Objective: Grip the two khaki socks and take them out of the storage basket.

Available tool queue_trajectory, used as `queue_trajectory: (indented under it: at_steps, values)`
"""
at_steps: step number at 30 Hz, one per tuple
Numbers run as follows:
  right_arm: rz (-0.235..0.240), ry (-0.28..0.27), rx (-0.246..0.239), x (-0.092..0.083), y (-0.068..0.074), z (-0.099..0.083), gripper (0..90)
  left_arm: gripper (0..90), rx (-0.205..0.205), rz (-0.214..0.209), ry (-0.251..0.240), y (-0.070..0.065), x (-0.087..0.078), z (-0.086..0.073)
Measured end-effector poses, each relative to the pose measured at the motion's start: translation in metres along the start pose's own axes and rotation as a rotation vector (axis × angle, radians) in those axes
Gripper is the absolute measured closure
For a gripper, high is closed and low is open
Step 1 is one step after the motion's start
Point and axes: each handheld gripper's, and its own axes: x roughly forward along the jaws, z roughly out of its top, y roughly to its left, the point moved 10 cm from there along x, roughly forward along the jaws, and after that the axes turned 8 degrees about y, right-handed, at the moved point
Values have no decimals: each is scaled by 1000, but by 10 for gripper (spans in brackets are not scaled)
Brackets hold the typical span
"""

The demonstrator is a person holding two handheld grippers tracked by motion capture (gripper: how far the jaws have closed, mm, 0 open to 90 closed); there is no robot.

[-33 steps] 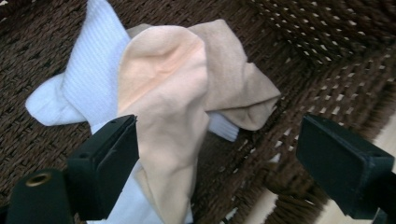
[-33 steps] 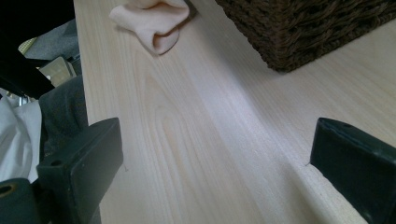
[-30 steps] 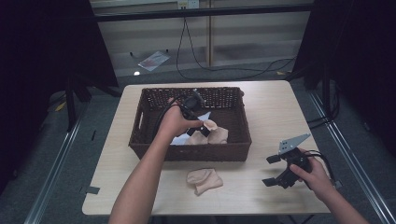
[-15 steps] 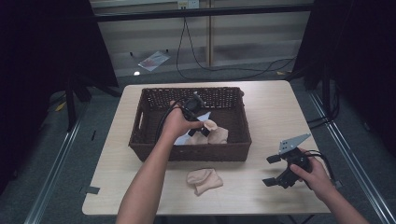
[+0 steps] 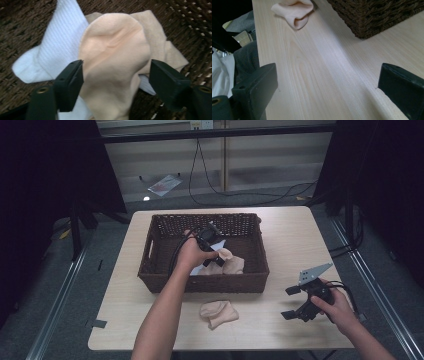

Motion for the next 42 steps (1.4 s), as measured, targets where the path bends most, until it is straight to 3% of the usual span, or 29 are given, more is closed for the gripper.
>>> queue_trajectory:
  at_steps: [3,8,13,17,22,27,29,34,42]
  values:
    - [0,0,0,0,0,0,18,376,4,-12,-40,0,1,4]
    - [2,-2,1,-1,0,0,18,513,27,-8,-36,3,4,4]
    - [4,-7,2,-1,0,1,18,828,-1,-24,-20,0,2,3]
    - [3,-10,-2,-2,0,1,18,849,-34,-52,-16,-1,-7,1]
    - [2,-8,0,-1,0,1,18,850,-41,-61,12,-2,-24,-5]
    - [-1,0,2,-1,0,0,18,851,-56,-76,-12,-7,-43,-4]
    - [0,-3,2,-1,0,0,18,852,-51,-62,0,-6,-49,-5]
    - [-1,2,5,-1,0,0,18,852,-50,-80,-1,-8,-63,-5]
    - [1,2,4,0,0,0,18,851,-43,-67,14,-9,-84,-6]
